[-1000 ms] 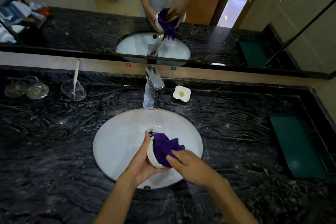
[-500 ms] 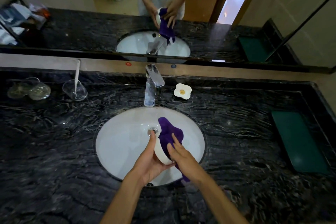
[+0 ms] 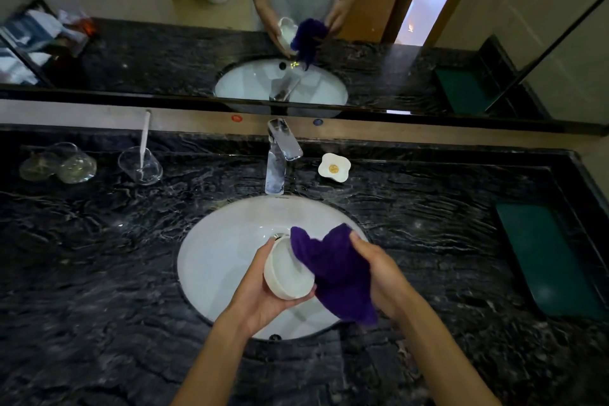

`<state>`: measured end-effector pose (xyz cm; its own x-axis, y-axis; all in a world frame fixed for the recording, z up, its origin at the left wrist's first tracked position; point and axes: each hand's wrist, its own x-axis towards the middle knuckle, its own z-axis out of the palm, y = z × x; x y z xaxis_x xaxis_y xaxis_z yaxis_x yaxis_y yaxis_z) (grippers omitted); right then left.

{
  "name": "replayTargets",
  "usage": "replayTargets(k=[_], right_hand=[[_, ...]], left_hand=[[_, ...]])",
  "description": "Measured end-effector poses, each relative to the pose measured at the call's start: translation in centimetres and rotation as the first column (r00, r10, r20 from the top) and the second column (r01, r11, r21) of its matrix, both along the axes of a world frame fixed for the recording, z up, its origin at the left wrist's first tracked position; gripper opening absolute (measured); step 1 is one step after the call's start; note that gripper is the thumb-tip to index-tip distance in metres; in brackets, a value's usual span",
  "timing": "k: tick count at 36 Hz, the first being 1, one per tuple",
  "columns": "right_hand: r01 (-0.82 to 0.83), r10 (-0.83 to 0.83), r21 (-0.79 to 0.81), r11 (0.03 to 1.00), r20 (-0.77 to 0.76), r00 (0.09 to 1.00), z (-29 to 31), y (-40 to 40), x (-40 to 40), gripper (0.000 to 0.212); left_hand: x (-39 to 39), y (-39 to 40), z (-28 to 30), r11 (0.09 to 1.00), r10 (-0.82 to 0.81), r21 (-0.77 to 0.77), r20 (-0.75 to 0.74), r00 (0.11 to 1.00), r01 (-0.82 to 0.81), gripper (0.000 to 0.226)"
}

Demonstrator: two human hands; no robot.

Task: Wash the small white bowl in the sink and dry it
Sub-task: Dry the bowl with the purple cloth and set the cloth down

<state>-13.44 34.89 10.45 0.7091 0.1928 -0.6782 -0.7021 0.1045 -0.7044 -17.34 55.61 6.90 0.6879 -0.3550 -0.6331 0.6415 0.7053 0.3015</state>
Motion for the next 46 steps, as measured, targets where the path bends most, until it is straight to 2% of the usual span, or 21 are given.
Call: replayTargets(k=[3, 6, 8, 10, 12, 15, 19, 23, 26, 29, 33, 36, 41, 44, 46], right_hand=[[0.095, -0.096, 0.028, 0.995, 0.044, 0.994, 0.6, -0.7, 0.6, 0.05], [0.098, -0.1, 0.016, 0.995, 0.149, 0.984, 0.8, -0.3, 1.1, 0.053], [0.017, -0.014, -0.016, 1.0, 0.168, 0.986, 0.7, 0.5, 1.1, 0.055], [-0.119, 0.142, -0.128, 0.985, 0.185, 0.972, 0.9, 2.0, 0.6, 0.048], [-0.256, 0.302, -0.237, 0.937, 0.182, 0.936, 0.3, 3.7, 0.0, 0.054], [-0.331, 0.396, -0.29, 0.898, 0.207, 0.895, -0.4, 5.1, -0.5, 0.052], [-0.313, 0.36, -0.251, 0.916, 0.169, 0.917, -0.7, 5.5, -0.4, 0.047], [-0.249, 0.273, -0.208, 0.946, 0.094, 0.958, -1.7, 5.6, -0.3, 0.047], [-0.189, 0.2, -0.205, 0.96, 0.034, 0.979, -2.7, 5.6, -0.5, 0.052], [-0.119, 0.116, -0.194, 0.974, -0.027, 0.993, -3.4, 5.6, -0.9, 0.056], [-0.041, 0.031, -0.186, 0.982, -0.058, 0.998, -3.7, 5.6, -0.7, 0.05], [-0.054, 0.042, -0.211, 0.976, -0.062, 0.997, -3.7, 5.5, -0.5, 0.055], [-0.101, 0.089, -0.265, 0.959, -0.059, 0.994, -3.8, 5.0, -0.4, 0.06], [-0.142, 0.132, -0.301, 0.943, -0.051, 0.99, -3.5, 4.8, -0.2, 0.066], [-0.16, 0.156, -0.326, 0.932, -0.04, 0.987, -3.0, 4.8, -0.1, 0.061]], left_hand=[[-0.2, 0.4, 0.4, 1.0, -0.012, -0.017, 0.035, 0.999, 0.012, 0.068], [-0.2, 0.6, 0.5, 1.0, -0.016, -0.017, 0.015, 1.0, 0.016, 0.052], [-0.3, 0.6, 0.2, 0.999, -0.024, -0.024, -0.016, 1.0, 0.023, 0.058], [-0.2, 0.2, 0.1, 0.998, -0.057, -0.014, -0.002, 0.998, 0.057, 0.06], [0.0, -0.2, 0.2, 0.995, -0.093, 0.037, 0.016, 0.995, 0.093, 0.054], [0.2, 0.0, -0.1, 0.989, -0.124, 0.079, 0.036, 0.992, 0.121, 0.053], [0.2, 0.5, -0.3, 0.985, -0.096, 0.148, 0.045, 0.994, 0.089, 0.078], [-0.1, 0.1, -0.4, 0.984, -0.06, 0.169, 0.064, 0.996, 0.049, 0.088], [-0.3, 0.0, -0.8, 0.981, -0.017, 0.194, 0.085, 0.996, 0.0, 0.083], [-0.4, -0.5, -0.9, 0.966, -0.009, 0.257, 0.077, 0.997, -0.011, 0.068], [-0.8, -1.8, -0.7, 0.95, 0.011, 0.311, 0.049, 0.999, -0.026, 0.063], [-1.0, -2.2, -0.5, 0.942, 0.015, 0.333, 0.059, 0.998, -0.034, 0.06], [-0.8, -2.0, -0.1, 0.861, -0.15, 0.502, 0.099, 0.984, 0.081, 0.058], [-0.4, -1.6, 0.3, 0.879, -0.167, 0.465, 0.089, 0.982, 0.107, 0.049], [-0.1, -1.3, 0.8, 0.895, -0.167, 0.432, 0.09, 0.982, 0.112, 0.04]])
